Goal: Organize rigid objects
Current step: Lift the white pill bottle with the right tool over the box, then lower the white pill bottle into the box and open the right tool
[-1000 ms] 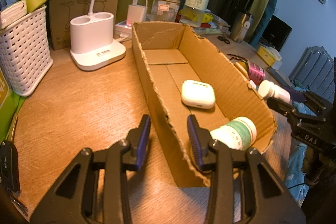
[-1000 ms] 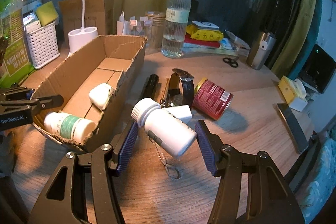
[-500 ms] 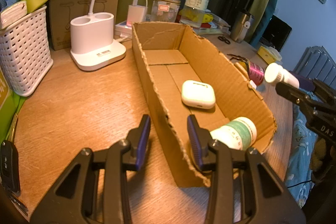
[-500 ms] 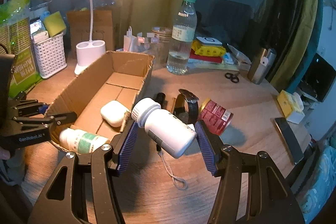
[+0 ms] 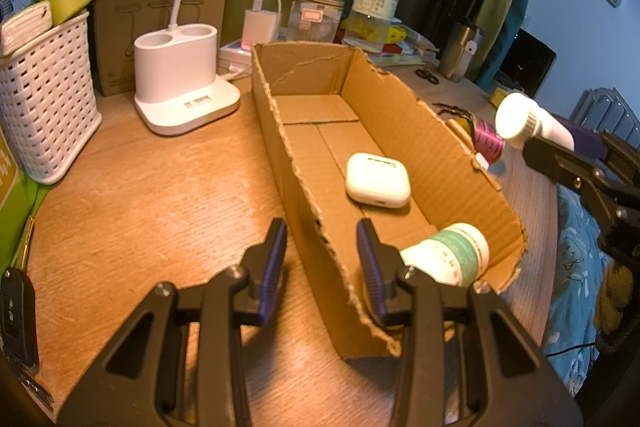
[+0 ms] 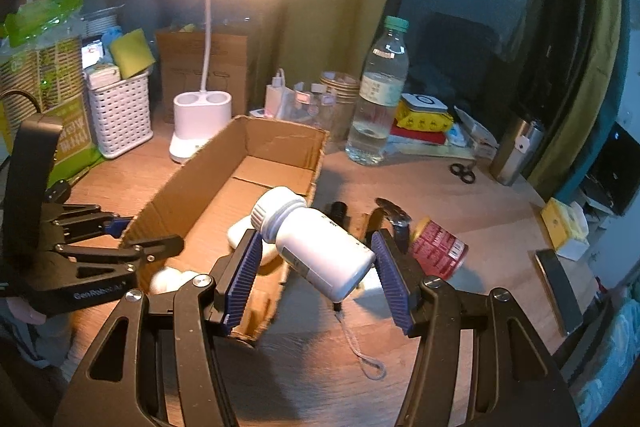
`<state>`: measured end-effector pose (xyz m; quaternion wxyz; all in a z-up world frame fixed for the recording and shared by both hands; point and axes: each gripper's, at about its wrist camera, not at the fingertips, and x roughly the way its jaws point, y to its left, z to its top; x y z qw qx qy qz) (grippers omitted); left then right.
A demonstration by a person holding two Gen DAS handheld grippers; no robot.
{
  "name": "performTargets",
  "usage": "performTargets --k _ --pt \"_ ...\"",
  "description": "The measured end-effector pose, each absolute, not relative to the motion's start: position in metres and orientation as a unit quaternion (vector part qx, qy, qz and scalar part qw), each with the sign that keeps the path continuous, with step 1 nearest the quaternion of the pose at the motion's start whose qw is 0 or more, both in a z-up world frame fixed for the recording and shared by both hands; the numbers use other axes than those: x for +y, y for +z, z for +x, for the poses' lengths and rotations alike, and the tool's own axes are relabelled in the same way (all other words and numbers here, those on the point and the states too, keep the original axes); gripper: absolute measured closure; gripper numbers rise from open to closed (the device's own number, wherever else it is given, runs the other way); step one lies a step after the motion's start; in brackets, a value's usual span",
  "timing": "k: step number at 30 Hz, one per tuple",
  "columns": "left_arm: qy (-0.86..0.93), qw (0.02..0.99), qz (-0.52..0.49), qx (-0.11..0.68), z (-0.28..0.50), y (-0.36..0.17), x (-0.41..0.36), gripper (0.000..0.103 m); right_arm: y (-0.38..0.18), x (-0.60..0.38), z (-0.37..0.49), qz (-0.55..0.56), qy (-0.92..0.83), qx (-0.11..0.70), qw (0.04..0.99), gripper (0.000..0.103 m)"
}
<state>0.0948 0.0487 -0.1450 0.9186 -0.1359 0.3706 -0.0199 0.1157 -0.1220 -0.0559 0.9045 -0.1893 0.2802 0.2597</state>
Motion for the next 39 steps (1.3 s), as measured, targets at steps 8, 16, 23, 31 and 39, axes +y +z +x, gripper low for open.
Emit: performTargets --k 8,16,23,31,39 --pt "-0.02 0.919 -0.136 0.37 0.095 -0.145 0.049 0.065 -0.057 -0.106 0.111 -0.196 0.276 0.28 0.898 0.043" --pt "-0.019 0.919 -0.136 0.37 0.095 -0.145 0.049 0.065 -0.062 -0.087 0.108 -0.204 0.293 0.284 0.89 0.043" --pt "-0.019 0.919 -0.135 0.37 0.095 -0.145 0.049 0.065 -0.07 -0.073 0.107 -0.208 0.308 0.291 0.882 0.043" --pt "-0.019 0.918 -0.136 0.371 0.096 -0.145 0.051 0.065 -0.072 -0.067 0.107 -0.206 0.317 0.294 0.878 0.043" --pt "-0.019 0.918 -0.136 0.371 0.097 -0.145 0.052 0.065 -0.073 -0.068 0.112 -0.197 0.313 0.3 0.879 0.043"
